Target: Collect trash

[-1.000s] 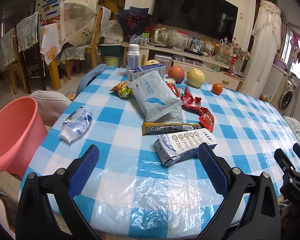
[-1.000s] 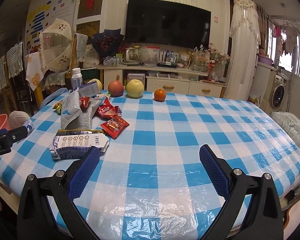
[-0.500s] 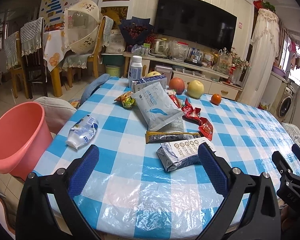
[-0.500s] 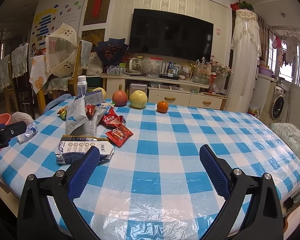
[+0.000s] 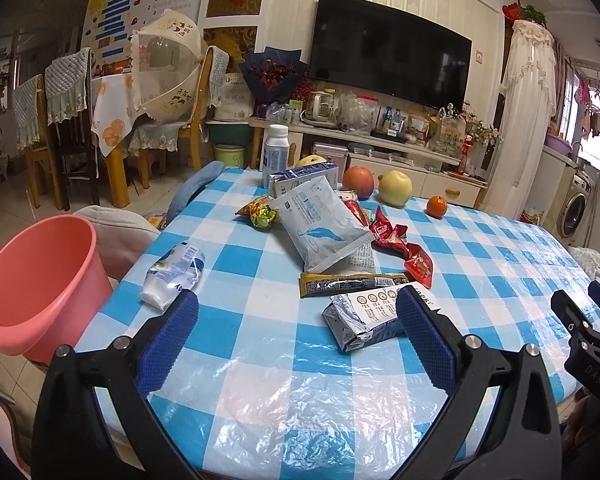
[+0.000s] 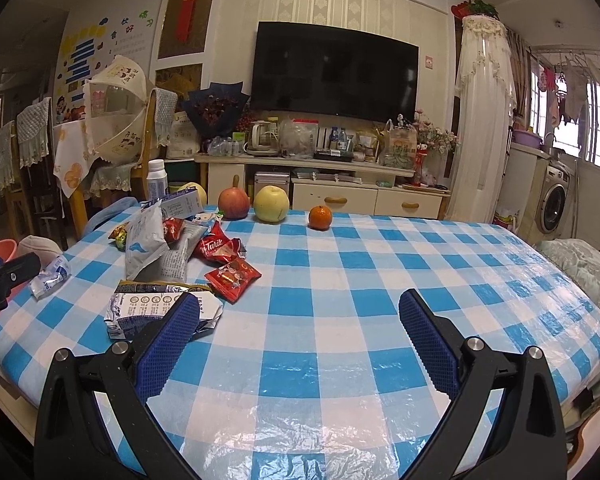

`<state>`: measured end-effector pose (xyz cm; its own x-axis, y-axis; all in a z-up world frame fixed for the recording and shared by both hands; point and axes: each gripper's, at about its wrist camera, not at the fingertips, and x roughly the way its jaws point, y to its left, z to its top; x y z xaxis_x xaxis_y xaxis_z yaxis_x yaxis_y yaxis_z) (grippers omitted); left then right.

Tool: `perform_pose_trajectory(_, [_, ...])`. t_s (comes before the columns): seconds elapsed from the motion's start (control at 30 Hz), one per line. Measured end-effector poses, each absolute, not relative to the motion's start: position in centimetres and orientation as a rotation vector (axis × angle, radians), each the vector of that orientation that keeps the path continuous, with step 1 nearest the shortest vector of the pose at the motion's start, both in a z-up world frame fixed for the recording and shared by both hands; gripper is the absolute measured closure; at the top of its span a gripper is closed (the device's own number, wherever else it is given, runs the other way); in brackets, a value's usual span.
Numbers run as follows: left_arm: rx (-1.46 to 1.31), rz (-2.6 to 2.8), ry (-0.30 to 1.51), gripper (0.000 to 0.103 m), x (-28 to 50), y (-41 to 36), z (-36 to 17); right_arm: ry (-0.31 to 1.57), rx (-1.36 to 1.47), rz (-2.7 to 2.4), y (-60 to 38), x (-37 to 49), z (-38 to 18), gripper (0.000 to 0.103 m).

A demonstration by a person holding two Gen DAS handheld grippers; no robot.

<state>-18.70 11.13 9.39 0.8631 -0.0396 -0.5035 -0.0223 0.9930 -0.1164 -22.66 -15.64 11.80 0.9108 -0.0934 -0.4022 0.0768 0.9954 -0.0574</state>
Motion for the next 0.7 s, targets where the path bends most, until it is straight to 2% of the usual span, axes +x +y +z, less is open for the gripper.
perform_pose_trajectory(0.43, [0.043, -0.047, 0.544, 0.003, -18.8, 8.9, 9.3, 0.430, -0.025, -0.070, -15.8, -22.1, 11.9, 0.005])
perform_pose_trajectory(0.7, [0.065, -0.055, 0.591, 0.004, -18.1, 10.3, 9.2, 0.511, 0.000, -0.001, -15.5, -20.3, 10.9, 0.005])
